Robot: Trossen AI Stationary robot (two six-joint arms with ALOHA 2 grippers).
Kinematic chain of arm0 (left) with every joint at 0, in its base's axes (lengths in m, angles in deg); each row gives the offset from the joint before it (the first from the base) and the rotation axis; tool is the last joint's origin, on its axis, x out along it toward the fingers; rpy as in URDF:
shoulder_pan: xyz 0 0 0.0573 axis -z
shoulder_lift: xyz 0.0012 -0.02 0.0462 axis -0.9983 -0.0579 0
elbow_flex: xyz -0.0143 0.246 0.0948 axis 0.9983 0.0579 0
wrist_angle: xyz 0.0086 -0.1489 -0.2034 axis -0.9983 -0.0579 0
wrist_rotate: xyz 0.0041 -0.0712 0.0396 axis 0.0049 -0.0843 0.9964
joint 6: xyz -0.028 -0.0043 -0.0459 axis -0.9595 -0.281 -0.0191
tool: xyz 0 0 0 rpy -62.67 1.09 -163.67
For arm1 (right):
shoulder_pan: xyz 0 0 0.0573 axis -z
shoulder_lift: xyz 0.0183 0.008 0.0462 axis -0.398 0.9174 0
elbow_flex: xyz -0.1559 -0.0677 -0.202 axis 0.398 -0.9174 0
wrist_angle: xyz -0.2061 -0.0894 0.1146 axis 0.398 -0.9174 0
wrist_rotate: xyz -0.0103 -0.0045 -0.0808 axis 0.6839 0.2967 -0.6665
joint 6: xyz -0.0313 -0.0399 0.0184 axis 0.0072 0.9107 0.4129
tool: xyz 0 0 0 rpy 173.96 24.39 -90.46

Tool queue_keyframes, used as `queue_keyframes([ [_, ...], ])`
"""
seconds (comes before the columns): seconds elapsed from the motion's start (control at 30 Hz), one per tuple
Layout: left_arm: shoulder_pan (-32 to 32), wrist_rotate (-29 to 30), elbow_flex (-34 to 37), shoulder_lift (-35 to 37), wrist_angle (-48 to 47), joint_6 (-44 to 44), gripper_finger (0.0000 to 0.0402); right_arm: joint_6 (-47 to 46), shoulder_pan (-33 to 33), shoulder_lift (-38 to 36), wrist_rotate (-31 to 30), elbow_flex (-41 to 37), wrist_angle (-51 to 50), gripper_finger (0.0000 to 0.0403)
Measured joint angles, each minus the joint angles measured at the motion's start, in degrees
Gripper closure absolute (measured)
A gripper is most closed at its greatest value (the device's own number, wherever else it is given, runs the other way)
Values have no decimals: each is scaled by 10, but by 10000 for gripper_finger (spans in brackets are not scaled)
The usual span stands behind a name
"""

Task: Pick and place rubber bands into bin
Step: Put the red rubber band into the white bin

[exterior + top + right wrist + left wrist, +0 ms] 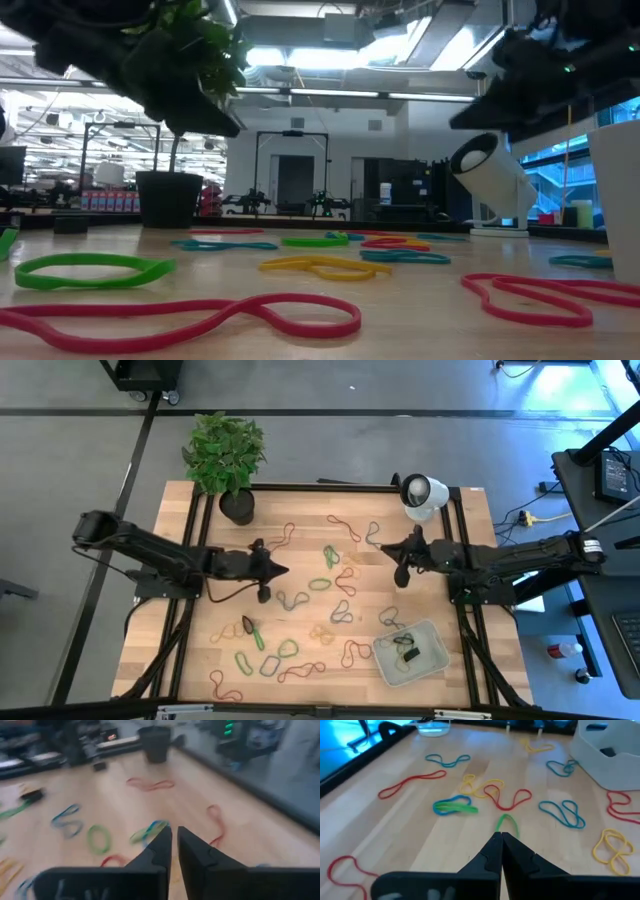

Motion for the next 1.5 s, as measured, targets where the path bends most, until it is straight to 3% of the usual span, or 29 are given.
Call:
queue_keyframes([
  [0.07, -3, 3, 25, 14, 29, 2, 400, 1, 8, 29, -28, 29, 1, 360],
  [0.23, -16, 0, 67, 31, 88, 17, 399, 29, 50, 139, -32, 131, -17, 354],
  [0.43, -27, -21, 73, 36, 87, 17, 401, 27, 111, 316, -30, 310, -174, 353],
  [0.6, -28, -21, 73, 36, 86, 7, 399, -1, 160, 454, 12, 452, -320, 353],
  [0.8, -28, -22, 73, 36, 86, 17, 401, -2, 213, 577, 72, 569, -417, 353],
  [1.13, -28, -39, 73, 36, 81, 18, 401, -33, 271, 675, 174, 636, -481, 353],
  [1.5, -28, -39, 73, 36, 79, 28, 401, 14, 272, 696, 175, 636, -454, 353],
])
